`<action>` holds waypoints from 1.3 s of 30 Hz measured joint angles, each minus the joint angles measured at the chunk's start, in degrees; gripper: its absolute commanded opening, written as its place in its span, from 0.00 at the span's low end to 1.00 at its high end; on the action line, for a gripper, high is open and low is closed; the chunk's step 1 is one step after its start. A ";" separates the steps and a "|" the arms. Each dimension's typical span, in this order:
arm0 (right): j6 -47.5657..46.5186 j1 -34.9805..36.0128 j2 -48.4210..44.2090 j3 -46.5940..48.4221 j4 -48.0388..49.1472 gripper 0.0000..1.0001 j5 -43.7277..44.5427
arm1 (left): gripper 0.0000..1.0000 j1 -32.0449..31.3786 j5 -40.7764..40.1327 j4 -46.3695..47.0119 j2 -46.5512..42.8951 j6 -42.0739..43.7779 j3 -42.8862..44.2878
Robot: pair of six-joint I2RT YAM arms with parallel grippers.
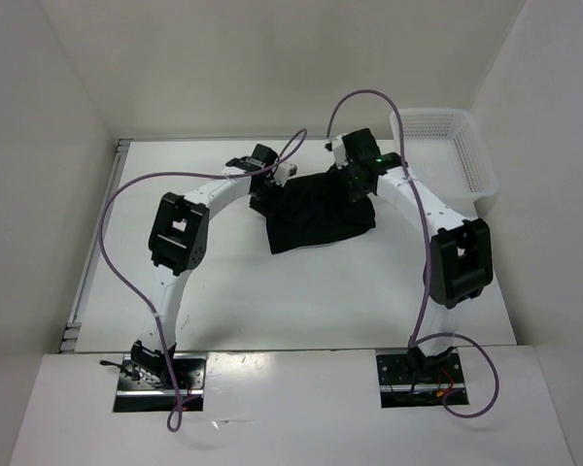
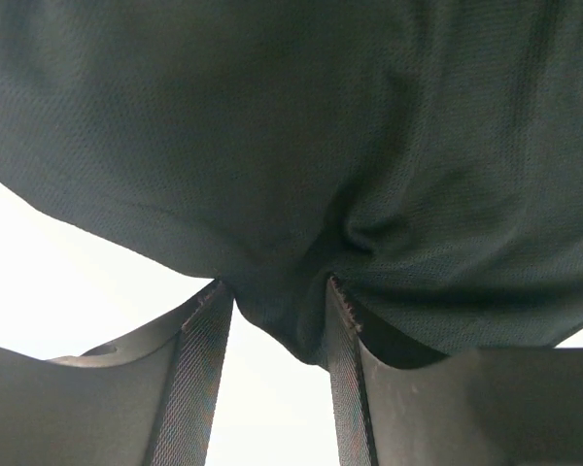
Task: Fold and stack the shorts
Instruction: Fold the shorts
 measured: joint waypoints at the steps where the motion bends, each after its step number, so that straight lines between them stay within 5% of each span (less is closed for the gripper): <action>1: 0.48 1.29 0.63 0.57 -0.04 0.00 0.11 | 0.49 0.20 0.07 0.00 0.00 0.02 0.02; 11: 5.38 8.92 8.28 10.95 -1.44 0.00 -2.19 | 0.34 1.55 0.42 0.04 0.20 -0.11 0.24; 27: 9.62 14.49 13.99 13.42 -2.56 0.00 -3.96 | 0.34 3.17 2.16 -0.04 0.68 -0.24 0.76; 36: 11.13 17.20 17.00 14.69 -2.54 0.12 -4.13 | 0.54 4.70 1.75 0.04 0.79 -0.13 1.14; 39: 11.43 17.31 17.73 15.87 -2.38 0.23 -4.13 | 0.59 5.05 1.25 0.07 0.76 -0.11 1.27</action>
